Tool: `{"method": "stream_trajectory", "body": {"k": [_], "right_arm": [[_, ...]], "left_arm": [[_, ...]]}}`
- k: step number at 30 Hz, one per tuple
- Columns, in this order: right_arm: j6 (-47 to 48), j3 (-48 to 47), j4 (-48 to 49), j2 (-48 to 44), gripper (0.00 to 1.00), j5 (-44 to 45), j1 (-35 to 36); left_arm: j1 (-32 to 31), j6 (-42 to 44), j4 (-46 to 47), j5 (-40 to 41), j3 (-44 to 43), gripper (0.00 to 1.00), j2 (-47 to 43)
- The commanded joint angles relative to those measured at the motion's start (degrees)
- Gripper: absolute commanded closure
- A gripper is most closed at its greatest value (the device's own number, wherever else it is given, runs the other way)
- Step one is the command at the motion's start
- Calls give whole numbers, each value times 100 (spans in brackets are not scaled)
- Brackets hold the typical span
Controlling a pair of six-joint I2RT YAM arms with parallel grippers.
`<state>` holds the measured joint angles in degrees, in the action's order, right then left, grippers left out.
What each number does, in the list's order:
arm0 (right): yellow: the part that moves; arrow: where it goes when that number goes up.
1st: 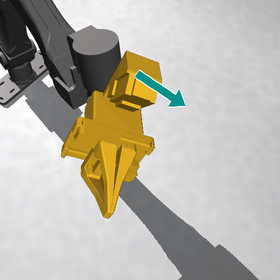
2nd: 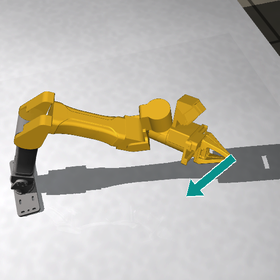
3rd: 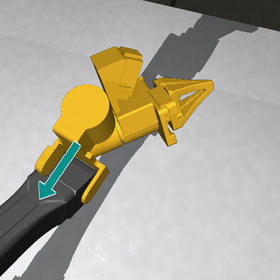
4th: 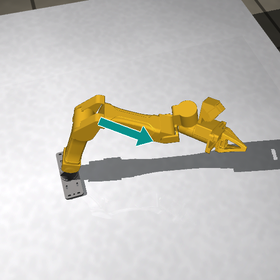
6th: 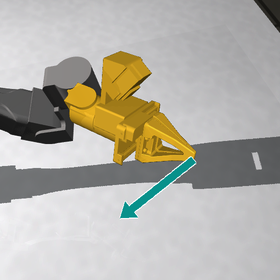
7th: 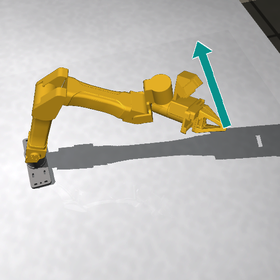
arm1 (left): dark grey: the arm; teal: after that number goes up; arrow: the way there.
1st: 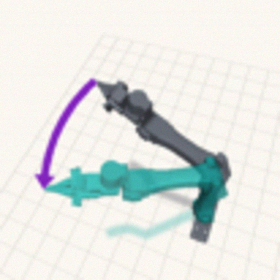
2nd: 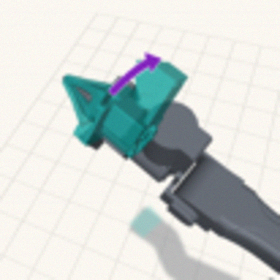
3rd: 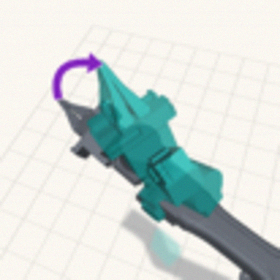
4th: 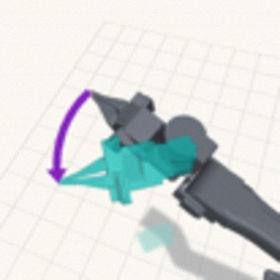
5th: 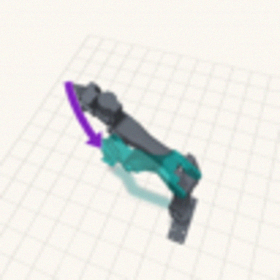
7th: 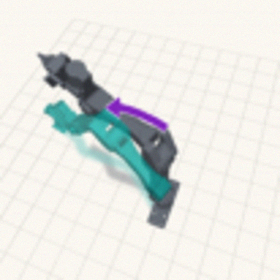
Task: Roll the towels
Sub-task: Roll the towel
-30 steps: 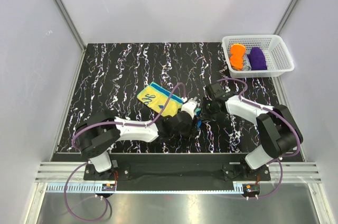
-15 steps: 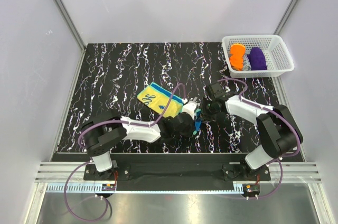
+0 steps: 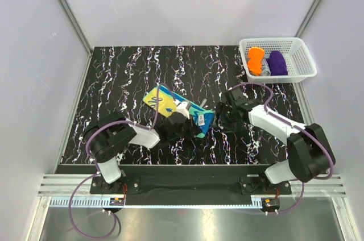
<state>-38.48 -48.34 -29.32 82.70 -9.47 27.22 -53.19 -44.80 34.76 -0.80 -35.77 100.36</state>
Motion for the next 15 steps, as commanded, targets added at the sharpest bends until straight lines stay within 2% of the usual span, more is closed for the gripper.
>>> {"method": "stream_trajectory", "body": {"k": [1,4,5,8,11,15], "right_arm": [[60,-229,-372,-359,32,455,46],[-45,-89,-50,-552,32,307,55],[-63,86,135,-614,32,175,55],[-195,560,1058,-833,32,-344,55],[-353,1010,2033,-905,31,-608,46],[-528,1291,3035,-369,34,-844,46]], "left_arm": [[299,-459,759,-718,385,100,-8],[589,-968,1496,-1340,622,100,159],[660,-1144,2012,-1475,693,100,290],[862,-1645,2778,-1871,852,100,545],[933,-1866,2966,-2047,852,100,625],[1073,-2216,3159,-2266,852,100,678]]}}
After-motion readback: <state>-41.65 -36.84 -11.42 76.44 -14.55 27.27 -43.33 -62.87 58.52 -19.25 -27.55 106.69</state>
